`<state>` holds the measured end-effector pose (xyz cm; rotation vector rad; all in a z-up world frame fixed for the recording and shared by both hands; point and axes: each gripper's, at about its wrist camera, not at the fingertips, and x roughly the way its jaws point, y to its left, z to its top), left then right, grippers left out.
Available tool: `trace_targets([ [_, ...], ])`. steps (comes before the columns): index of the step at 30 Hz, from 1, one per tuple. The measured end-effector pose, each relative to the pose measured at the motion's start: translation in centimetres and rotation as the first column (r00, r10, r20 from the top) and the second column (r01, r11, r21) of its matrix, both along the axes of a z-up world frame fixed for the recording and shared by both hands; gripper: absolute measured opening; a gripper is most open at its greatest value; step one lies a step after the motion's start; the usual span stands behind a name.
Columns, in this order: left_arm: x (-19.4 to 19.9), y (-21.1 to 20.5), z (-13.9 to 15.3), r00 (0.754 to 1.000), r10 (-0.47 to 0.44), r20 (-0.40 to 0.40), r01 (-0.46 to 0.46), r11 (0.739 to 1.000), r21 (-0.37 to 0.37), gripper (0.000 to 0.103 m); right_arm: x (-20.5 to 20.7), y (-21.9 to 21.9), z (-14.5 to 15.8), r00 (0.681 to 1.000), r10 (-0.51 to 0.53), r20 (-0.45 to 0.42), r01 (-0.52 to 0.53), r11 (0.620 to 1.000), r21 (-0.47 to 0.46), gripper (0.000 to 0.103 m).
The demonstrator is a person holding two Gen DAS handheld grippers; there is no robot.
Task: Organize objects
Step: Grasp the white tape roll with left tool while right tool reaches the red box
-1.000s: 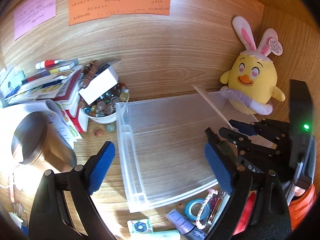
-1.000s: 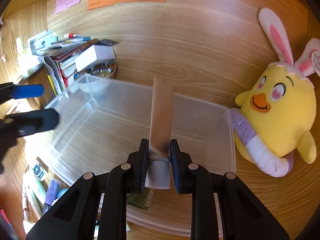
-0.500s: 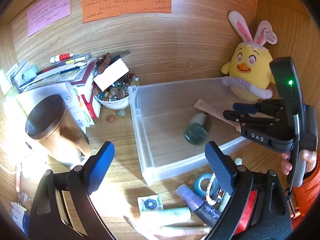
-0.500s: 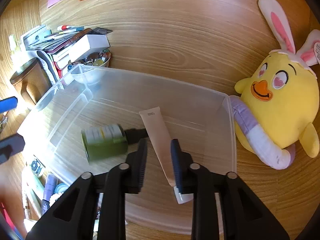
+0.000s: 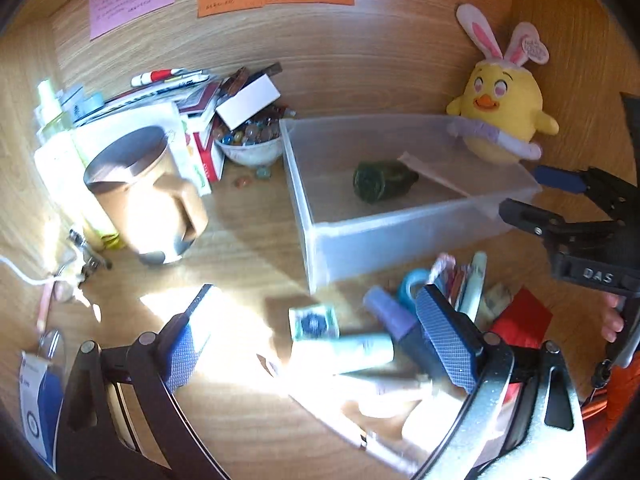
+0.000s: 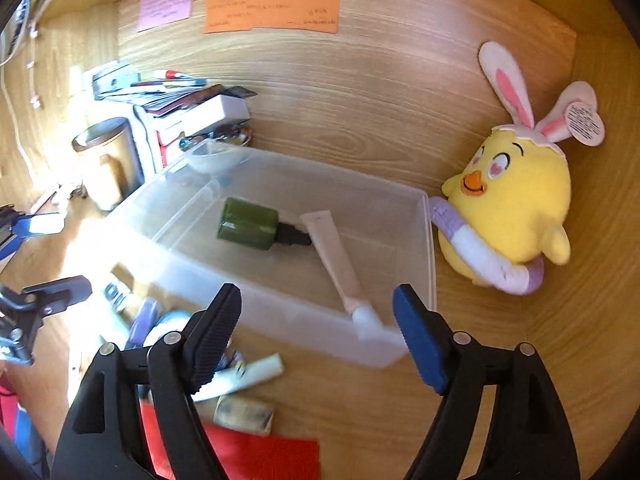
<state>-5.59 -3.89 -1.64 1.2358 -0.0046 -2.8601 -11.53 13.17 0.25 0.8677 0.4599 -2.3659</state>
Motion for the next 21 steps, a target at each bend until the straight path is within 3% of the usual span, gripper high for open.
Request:
trace_targets([
  [5, 2.3, 0.9, -0.9, 1.000, -0.013, 0.006, 0.013, 1.000, -0.003, 0.099, 2.8, 0.9, -1.2, 0.999, 0.002, 0.046, -0.001, 1.000, -0.018, 0.081],
  [13, 4.6, 1.4, -3.5, 0.993, -0.054, 0.108, 0.046, 0.996, 0.072, 0.099, 6.5, 1.2, -3.9, 0.988, 0.049, 0.147, -0.043, 0.998, -0.044, 0.081],
  [21, 6.1, 1.8, -3.2, 0.994, -0.063, 0.089, 0.052, 0.991, 0.120, 0.099, 8.4, 1.1, -5.4, 0.983, 0.062, 0.172, -0.056, 0.998, -0.041, 0.084],
])
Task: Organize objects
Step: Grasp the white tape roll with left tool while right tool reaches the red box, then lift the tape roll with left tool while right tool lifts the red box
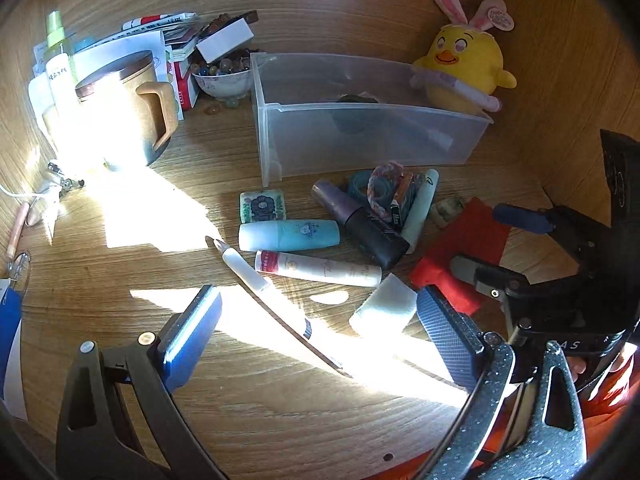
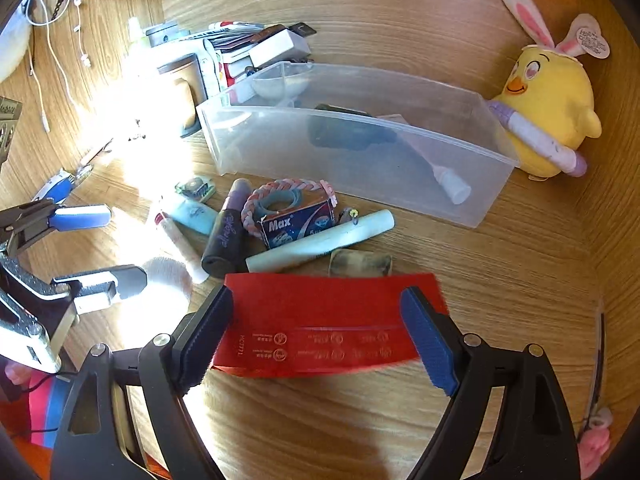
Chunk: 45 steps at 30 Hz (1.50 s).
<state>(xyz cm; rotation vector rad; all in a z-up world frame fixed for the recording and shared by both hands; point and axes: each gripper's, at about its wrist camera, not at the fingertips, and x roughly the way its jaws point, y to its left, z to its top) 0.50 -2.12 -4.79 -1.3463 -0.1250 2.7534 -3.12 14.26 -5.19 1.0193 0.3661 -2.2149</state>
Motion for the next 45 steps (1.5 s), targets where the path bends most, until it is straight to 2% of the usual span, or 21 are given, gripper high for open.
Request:
trace_targets([
  [6, 0.3, 1.4, 0.1, 0.999, -0.052, -0.017, 0.052, 0.999, -0.008, 0.099, 0.3, 2.4, -0.1, 1.000, -0.022, 0.011, 0.022, 1.000, -0.002, 0.088],
  [12, -0.2, 3.0, -0.8, 0.996, -0.082, -0.023, 0.081, 0.996, -0.049, 0.098, 0.3, 5.6, 0.1, 0.997, -0.075, 0.000, 0.075, 0.997, 0.024, 0.089],
  [15, -0.4, 3.6, -1.0, 0.994, -0.101, -0.030, 0.099, 0.993, -0.071, 0.083, 0.3, 7.0, 0.3, 0.992, -0.125, -0.022, 0.126, 0.991, 0.044, 0.089],
  [17, -0.4, 3.9, -1.2, 0.994, -0.106, -0.032, 0.103, 0.991, -0.080, 0.079, 0.3, 7.6, 0.5, 0.986, -0.165, -0.019, 0.166, 0.986, 0.025, 0.089],
  [20, -0.5, 4.1, -1.4, 0.994, -0.108, -0.035, 0.104, 0.991, -0.087, 0.068, 0.1, 7.2, 0.5, 0.981, -0.189, 0.038, 0.191, 0.981, -0.041, 0.089],
  [21, -0.6, 4.2, -1.5, 0.994, -0.109, -0.030, 0.107, 0.991, -0.086, 0.061, 0.0, 6.8, 0.4, 0.980, -0.188, 0.058, 0.192, 0.980, -0.057, 0.089],
  [25, -0.8, 4.2, -2.1, 0.994, -0.111, -0.009, 0.110, 0.992, -0.063, 0.041, -0.3, 4.8, -1.0, 0.973, -0.208, 0.103, 0.214, 0.976, -0.049, 0.090],
  [28, -0.6, 4.3, -2.1, 0.994, -0.106, -0.011, 0.105, 0.993, -0.055, 0.039, -0.7, 4.4, -2.1, 0.965, -0.227, 0.128, 0.232, 0.972, -0.028, 0.091],
  [31, -0.4, 4.3, -1.9, 0.995, -0.102, -0.020, 0.101, 0.994, -0.046, 0.039, -0.5, 4.6, -2.3, 0.965, -0.246, 0.088, 0.248, 0.969, -0.008, 0.091],
  [35, -0.2, 4.3, -1.0, 0.995, -0.091, -0.049, 0.089, 0.995, -0.034, 0.039, -0.5, 5.8, -2.4, 0.963, -0.252, 0.091, 0.254, 0.967, -0.019, 0.091],
  [38, -0.3, 4.2, -0.2, 0.994, -0.084, -0.071, 0.083, 0.996, -0.014, 0.039, -0.4, 7.2, -2.3, 0.959, -0.268, 0.094, 0.273, 0.961, -0.052, 0.088],
  [40, -0.4, 4.3, 0.2, 0.993, -0.077, -0.086, 0.077, 0.997, -0.005, 0.039, -0.5, 8.1, -2.2, 0.952, -0.292, 0.088, 0.298, 0.952, -0.070, 0.078],
  [42, -0.6, 4.3, 0.5, 0.993, -0.070, -0.097, 0.070, 0.998, 0.005, 0.039, -0.6, 8.7, -2.1, 0.947, -0.312, 0.076, 0.317, 0.946, -0.072, 0.058],
  [45, -1.0, 4.4, 1.0, 0.992, -0.053, -0.111, 0.055, 0.998, 0.016, 0.039, -0.9, 9.4, -2.1, 0.938, -0.342, 0.060, 0.346, 0.935, -0.080, 0.054],
])
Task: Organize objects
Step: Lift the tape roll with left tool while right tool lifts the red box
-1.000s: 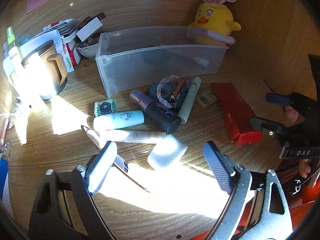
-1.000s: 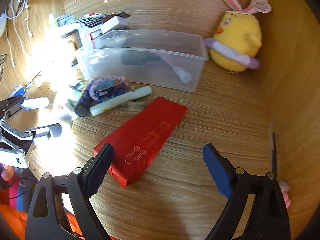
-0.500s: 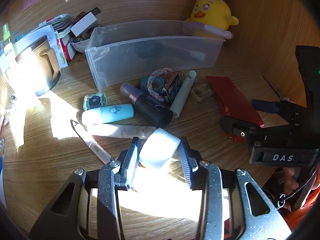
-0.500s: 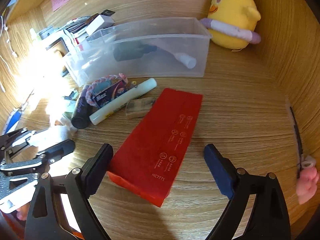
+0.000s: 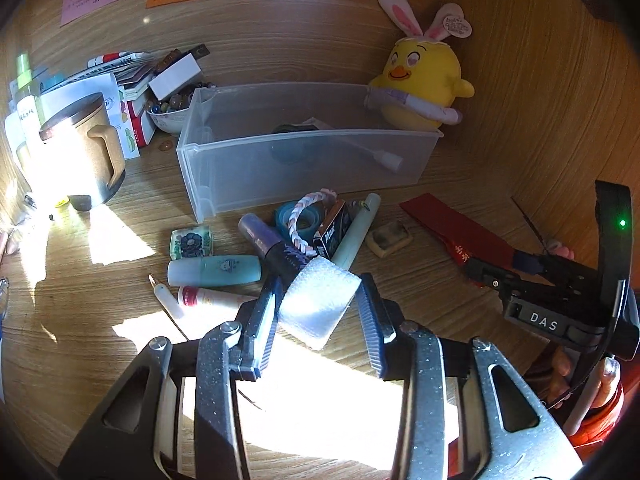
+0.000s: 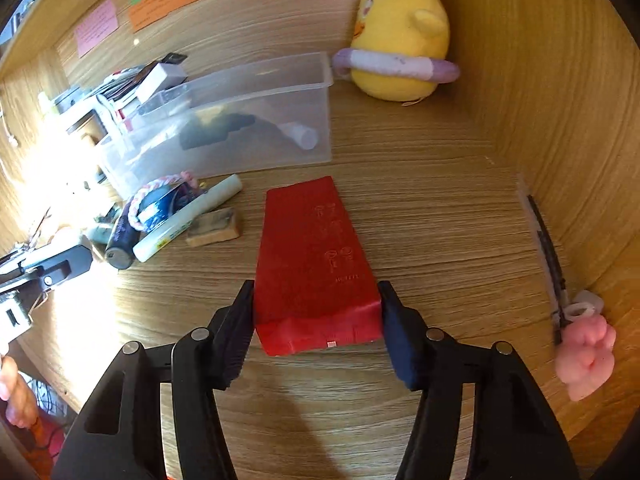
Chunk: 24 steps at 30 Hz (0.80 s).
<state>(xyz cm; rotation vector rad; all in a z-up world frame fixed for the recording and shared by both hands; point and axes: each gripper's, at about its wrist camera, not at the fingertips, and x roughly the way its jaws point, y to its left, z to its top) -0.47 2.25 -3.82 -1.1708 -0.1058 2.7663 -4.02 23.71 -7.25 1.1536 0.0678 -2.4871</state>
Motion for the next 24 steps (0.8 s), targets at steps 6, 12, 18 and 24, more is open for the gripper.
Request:
trace_targets([
  [6, -0.7, 0.0, 1.1, 0.999, 0.018, -0.028, -0.018, 1.000, 0.003, 0.039, 0.3, 0.9, 1.4, 0.996, -0.026, -0.083, 0.026, 1.000, 0.001, 0.054],
  [12, -1.7, -0.2, 2.7, 0.997, 0.040, -0.073, -0.039, 0.999, 0.013, 0.039, 1.4, 0.7, 4.1, 0.987, 0.016, -0.158, -0.020, 1.000, -0.022, 0.054],
  [18, -2.5, -0.4, 4.9, 0.989, 0.063, -0.137, -0.061, 0.998, 0.017, 0.039, 2.3, 0.3, 6.4, 0.977, 0.079, -0.199, -0.095, 0.993, -0.072, 0.054],
  [24, -3.4, -0.3, 6.6, 0.978, 0.077, -0.196, -0.080, 0.997, -0.006, 0.039, 1.5, -0.2, 8.0, 0.966, 0.097, -0.239, -0.127, 0.985, -0.113, 0.054],
])
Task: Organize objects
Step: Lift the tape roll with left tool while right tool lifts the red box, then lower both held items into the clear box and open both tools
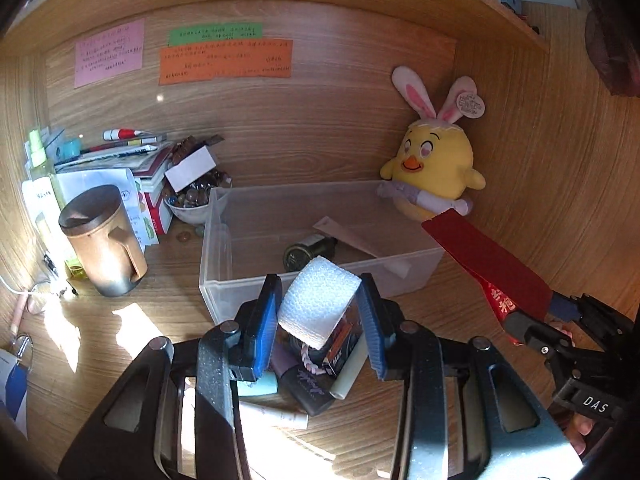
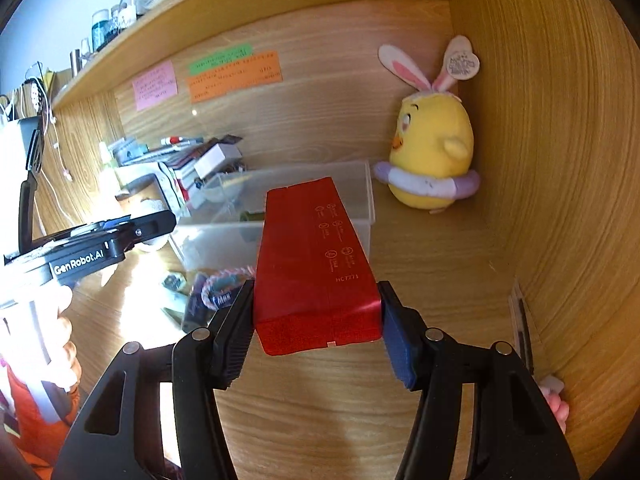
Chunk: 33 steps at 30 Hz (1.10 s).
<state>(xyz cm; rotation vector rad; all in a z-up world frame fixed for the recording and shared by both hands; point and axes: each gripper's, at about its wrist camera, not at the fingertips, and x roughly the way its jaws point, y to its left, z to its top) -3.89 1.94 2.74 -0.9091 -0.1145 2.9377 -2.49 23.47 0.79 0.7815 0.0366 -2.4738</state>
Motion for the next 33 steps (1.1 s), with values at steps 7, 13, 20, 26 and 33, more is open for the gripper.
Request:
trace_targets([
  [7, -2.1, 0.0, 0.7, 0.999, 0.033, -0.026, -0.033, 0.999, -0.031, 0.039, -2.4, -1.6, 2.0, 0.998, 0.003, -0.068, -0.006, 0.999, -0.040, 0.054],
  [13, -4.0, -0.4, 1.4, 0.999, 0.044, -0.031, -0.045, 0.998, -0.038, 0.039, -4.4, -3.4, 3.3, 0.994, 0.022, -0.108, -0.028, 0.998, -0.053, 0.054],
  [20, -6.2, -1.2, 2.1, 0.997, 0.063, -0.033, -0.064, 0.997, -0.039, 0.039, -7.2, -5.3, 3.8, 0.992, 0.038, -0.124, -0.042, 0.998, -0.036, 0.054],
  [26, -8.4, -2.1, 2.4, 0.995, 0.092, -0.031, -0.094, 0.994, -0.051, 0.039, -9.7, -6.6, 4.2, 0.991, 0.049, -0.124, -0.052, 0.998, -0.023, 0.054],
  [33, -11.1, -3.2, 0.9, 0.993, 0.117, 0.025, -0.115, 0.991, -0.061, 0.039, -12.2, -7.9, 3.7, 0.992, 0.089, -0.095, -0.088, 0.996, 0.011, 0.054],
])
